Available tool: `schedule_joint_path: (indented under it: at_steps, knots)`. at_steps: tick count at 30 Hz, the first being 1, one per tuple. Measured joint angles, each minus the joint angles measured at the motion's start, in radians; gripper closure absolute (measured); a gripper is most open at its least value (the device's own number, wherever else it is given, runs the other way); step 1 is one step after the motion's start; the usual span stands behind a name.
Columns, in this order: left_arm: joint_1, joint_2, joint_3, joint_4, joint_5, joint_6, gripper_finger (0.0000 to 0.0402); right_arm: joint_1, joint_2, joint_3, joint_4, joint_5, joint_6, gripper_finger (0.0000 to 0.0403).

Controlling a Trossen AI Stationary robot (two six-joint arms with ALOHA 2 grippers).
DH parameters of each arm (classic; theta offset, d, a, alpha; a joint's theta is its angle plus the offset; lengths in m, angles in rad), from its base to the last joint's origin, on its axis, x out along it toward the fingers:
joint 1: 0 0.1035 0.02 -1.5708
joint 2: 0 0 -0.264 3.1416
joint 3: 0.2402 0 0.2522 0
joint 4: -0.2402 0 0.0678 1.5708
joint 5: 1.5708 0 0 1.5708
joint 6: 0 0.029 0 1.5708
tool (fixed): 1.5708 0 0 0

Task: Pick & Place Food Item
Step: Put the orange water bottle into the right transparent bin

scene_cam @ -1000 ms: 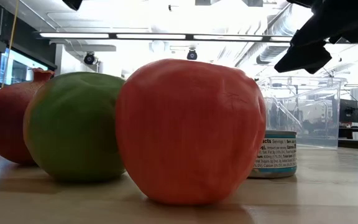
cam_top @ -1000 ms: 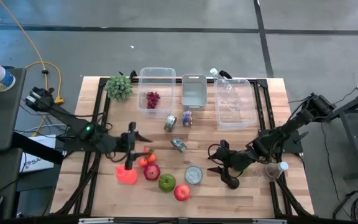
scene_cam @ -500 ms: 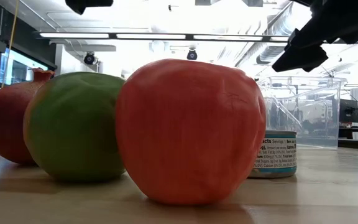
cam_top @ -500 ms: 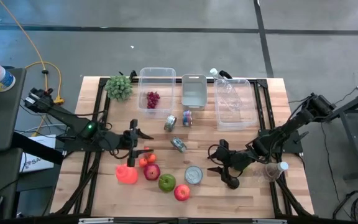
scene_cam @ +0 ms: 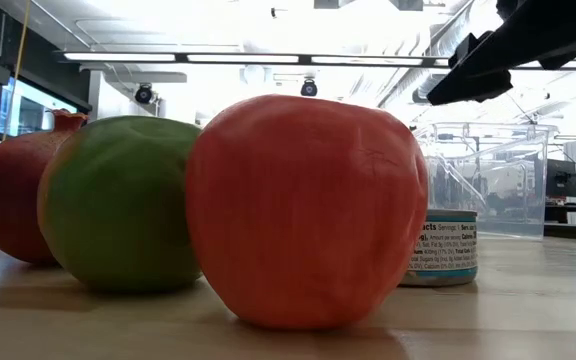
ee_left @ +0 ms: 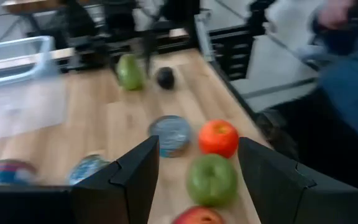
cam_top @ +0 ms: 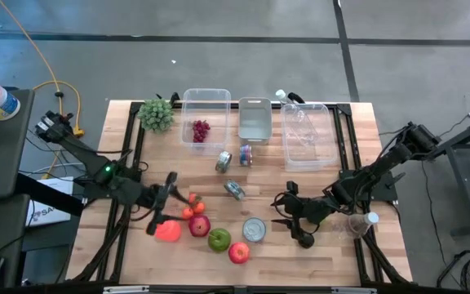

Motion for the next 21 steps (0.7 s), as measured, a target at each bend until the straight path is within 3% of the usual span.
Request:
schedule_joint_path:
  at_steps: [6,21]
  knots:
    - [-0.064,-0.004,0.000,0.001,-0.023,-0.008,0.0193,0.000,0.000,0.000,0.044,0.005,-0.073,0.0168]
    - [-0.066,-0.004,0.000,0.012,-0.028,-0.036,0.0193,0.000,0.000,0.000,0.053,0.004,-0.084,0.0168]
